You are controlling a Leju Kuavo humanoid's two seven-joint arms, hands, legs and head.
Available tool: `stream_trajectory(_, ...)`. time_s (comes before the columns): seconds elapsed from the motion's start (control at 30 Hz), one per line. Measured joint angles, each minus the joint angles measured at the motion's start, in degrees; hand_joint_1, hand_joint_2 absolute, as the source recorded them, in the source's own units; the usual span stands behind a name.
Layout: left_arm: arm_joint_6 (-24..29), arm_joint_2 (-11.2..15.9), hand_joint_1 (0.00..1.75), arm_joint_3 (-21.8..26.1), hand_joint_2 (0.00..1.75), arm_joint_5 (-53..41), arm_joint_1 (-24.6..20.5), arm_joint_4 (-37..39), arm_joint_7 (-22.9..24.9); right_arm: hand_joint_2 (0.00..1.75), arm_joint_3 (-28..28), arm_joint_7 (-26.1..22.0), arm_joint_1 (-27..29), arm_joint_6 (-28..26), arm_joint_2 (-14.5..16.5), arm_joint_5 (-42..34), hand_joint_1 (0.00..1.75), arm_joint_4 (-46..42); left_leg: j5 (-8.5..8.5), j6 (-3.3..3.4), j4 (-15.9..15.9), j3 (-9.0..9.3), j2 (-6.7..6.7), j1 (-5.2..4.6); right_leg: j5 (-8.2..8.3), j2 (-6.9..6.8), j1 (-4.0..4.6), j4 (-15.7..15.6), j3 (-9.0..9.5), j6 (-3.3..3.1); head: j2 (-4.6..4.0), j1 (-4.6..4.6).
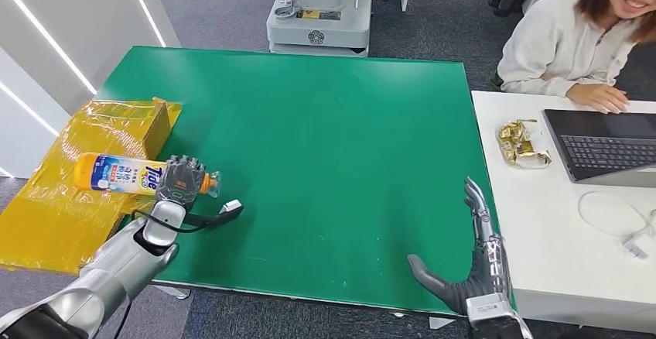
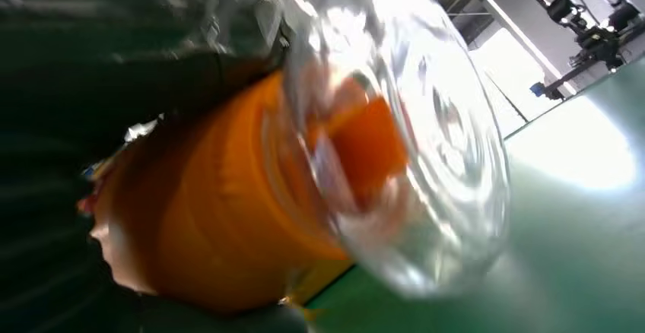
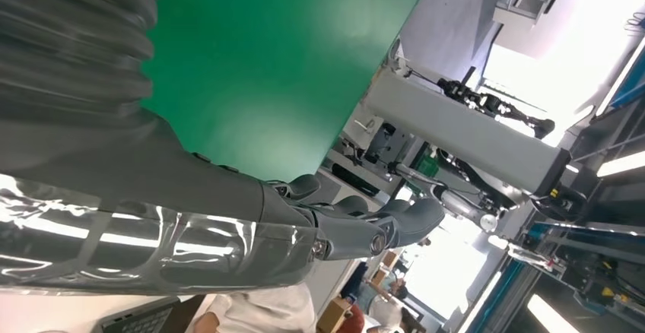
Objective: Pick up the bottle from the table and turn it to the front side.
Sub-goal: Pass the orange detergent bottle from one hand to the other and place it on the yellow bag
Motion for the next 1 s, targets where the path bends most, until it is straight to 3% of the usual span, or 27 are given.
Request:
stream_trajectory(0.33,0.3,-0.9,1.75,2.9,1.75,0.0,-1.5,5.6,-1.3,1.75,-0.5,-0.1,0.1,0.7,0.4,0.4,0.00,-0.4,0.00,0.00,0.0,0.06,0.00,0.00,0.00,-0.01,0.00,0.0,0.07,0.00,0.00,0.01)
stream_trajectory(0.47,0.6,-1.1,1.47,3.5,1.75,0.0,-3.5,9.3,-3.1,1.75,-0.5,-0.1,-0.2,0.7,0.4,0.3,0.00,-0.4,0.01,-0.01,0.0,0.13,-0.01,0.00,0.00,-0.01,0.00,0.0,0.13,-0.01,0.00,0.01)
stream_trajectory(0.6,0.8,-1.2,0.02,3.5,1.75,0.0,-5.3,12.6,-4.2,1.75,-0.4,-0.1,-0.8,1.0,0.4,0.2,0.00,-0.2,0.03,-0.04,0.0,0.18,0.00,0.00,0.02,0.00,0.00,0.0,0.15,-0.02,0.00,0.01)
stream_trajectory(1.0,0.8,-1.3,0.00,4.9,1.75,0.1,-8.1,18.3,-6.6,1.75,0.7,0.1,-2.9,1.2,0.4,-0.1,0.00,0.5,0.03,-0.04,-0.1,0.35,0.01,0.00,0.00,0.00,0.00,0.1,0.30,-0.04,0.00,0.01)
